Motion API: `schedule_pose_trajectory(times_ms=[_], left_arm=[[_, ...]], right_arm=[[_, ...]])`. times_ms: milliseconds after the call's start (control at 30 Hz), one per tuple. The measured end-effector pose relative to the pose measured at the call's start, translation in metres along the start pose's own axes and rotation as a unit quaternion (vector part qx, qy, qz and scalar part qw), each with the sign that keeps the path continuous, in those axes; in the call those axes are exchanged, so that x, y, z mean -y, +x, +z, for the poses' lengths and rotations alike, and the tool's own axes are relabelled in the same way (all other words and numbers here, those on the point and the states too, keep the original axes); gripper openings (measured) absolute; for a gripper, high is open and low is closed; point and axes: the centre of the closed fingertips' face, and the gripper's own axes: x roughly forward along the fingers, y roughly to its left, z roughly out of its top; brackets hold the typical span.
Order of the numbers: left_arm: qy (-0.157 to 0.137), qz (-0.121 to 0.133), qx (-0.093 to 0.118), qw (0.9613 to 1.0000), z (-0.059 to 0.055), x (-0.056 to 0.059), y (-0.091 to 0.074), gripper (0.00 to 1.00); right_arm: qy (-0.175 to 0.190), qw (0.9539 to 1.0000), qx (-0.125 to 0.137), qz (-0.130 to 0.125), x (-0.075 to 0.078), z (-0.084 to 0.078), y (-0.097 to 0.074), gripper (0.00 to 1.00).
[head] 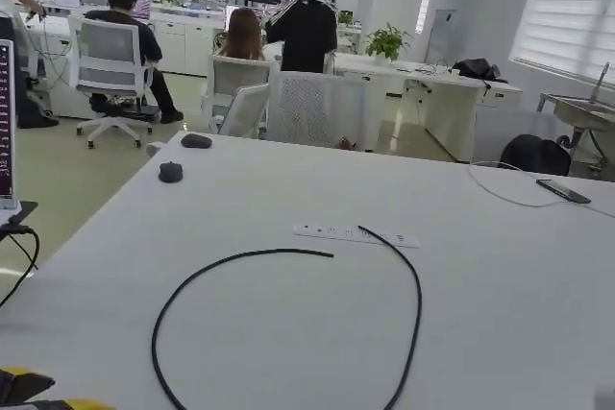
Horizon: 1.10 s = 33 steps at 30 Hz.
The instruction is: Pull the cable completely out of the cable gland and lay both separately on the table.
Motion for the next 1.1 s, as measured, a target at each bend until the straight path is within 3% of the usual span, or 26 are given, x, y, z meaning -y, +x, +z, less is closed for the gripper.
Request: schedule_pose_trajectory(times_ms=[833, 1100], left_arm=[[0.002, 0.005, -0.004, 1.0000, -0.0025, 0.0033, -0.0043, 0.49], [-0.002, 0.010, -0.005, 0.9999, -0.0058, 0.0005, -0.0065, 0.49]], right_arm=[[0.003, 1.0000, -0.001, 0.008, 0.0011, -0.0029, 0.0052, 0.57], [-0.006, 0.9999, 0.002, 0.013, -0.0019, 0.0030, 0.0052, 0.57]])
